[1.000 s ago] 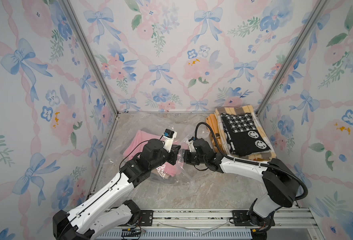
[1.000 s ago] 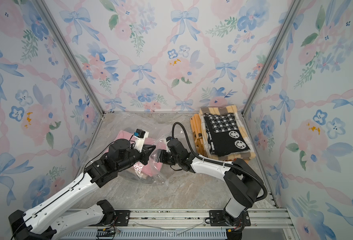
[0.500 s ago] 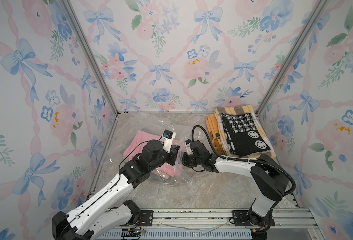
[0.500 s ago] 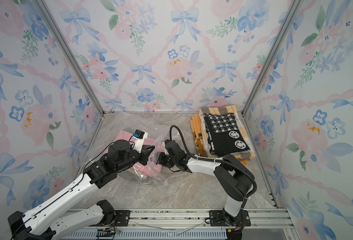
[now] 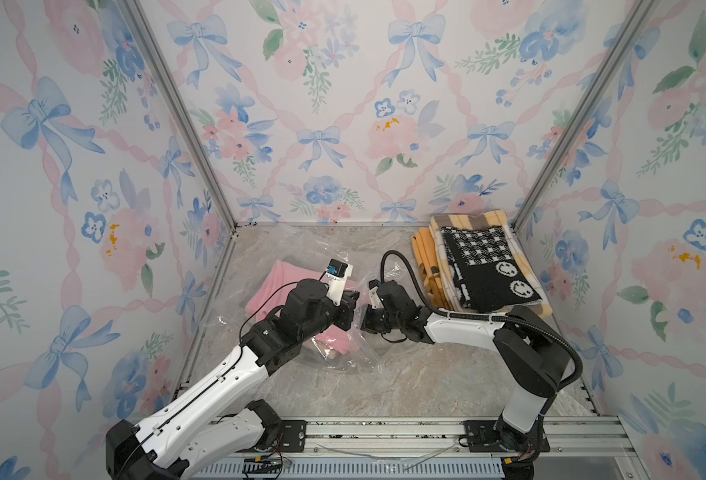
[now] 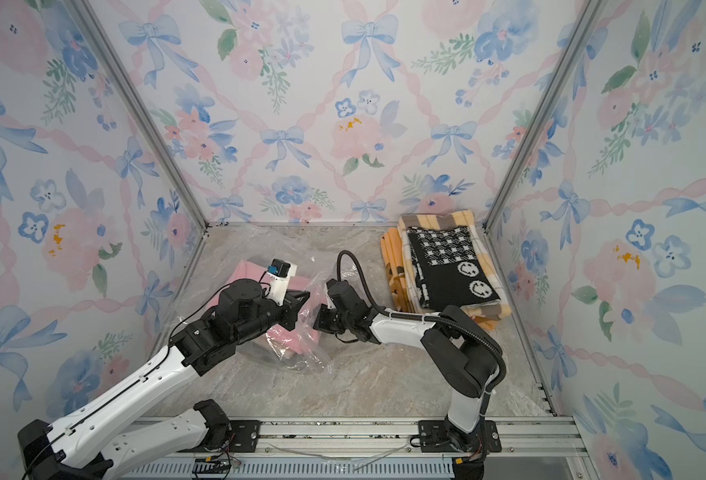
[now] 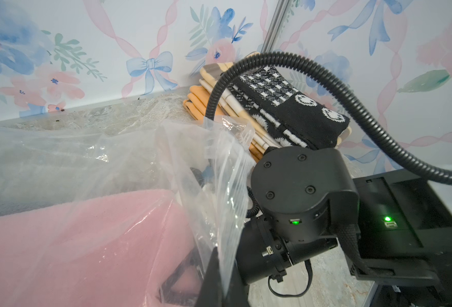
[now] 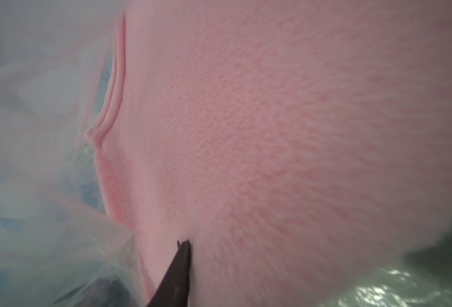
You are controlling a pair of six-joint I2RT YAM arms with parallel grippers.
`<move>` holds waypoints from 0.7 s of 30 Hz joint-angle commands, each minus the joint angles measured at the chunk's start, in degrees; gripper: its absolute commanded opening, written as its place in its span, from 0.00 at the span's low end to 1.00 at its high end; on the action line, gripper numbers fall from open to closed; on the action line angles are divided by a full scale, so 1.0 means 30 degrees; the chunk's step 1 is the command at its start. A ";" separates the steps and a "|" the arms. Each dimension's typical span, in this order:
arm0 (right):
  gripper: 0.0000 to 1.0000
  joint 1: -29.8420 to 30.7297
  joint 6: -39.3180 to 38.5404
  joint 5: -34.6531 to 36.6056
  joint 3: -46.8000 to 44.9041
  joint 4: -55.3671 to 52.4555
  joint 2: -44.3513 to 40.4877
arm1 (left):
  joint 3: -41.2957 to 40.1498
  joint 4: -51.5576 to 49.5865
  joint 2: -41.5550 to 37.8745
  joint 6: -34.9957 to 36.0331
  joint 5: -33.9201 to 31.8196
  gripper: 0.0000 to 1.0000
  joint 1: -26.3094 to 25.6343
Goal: Take the blanket out of the vacuum bag
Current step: Take out the blanket from the vacuum bag.
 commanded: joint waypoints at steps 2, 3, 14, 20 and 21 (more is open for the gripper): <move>0.04 0.0234 -0.0927 0.0072 0.1058 -0.1018 -0.0961 | -0.0157 -0.0108 -0.0427 -0.0151 -0.0311 0.00 -0.0108; 0.00 0.0225 -0.1028 0.0079 0.1113 -0.1132 -0.1092 | -0.0157 -0.0108 -0.0439 -0.0166 -0.0386 0.00 -0.0102; 0.00 -0.0326 -0.1499 0.0574 0.0335 -0.1678 -0.3857 | -0.0388 -0.0146 -0.1305 -0.0706 -0.2104 0.00 0.0284; 0.00 -0.0647 -0.1347 0.0641 -0.0703 -0.1901 -0.5387 | -0.0521 -0.0151 -0.1366 -0.1015 -0.2115 0.00 0.0758; 0.00 -0.0685 -0.1181 0.0511 -0.0875 -0.1733 -0.5568 | -0.0509 -0.0160 -0.1279 -0.1016 -0.2040 0.00 0.0758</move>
